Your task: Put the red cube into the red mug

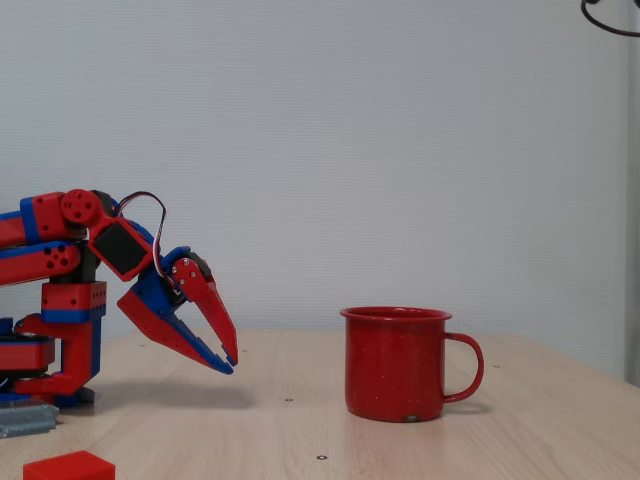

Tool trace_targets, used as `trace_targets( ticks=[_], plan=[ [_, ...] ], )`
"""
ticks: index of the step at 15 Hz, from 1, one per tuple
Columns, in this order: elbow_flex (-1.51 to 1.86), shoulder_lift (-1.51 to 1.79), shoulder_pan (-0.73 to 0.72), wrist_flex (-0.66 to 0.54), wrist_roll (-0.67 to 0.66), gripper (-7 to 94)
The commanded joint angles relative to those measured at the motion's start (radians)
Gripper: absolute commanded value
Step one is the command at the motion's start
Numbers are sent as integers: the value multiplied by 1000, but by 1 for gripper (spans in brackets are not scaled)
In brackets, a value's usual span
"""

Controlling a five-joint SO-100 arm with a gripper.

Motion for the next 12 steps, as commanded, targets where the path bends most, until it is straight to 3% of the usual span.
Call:
trace_targets(
  ticks=[1,12],
  plan=[
    [35,57,-3,-6,17,0],
    [35,57,-3,-9,18,2]
  ],
)
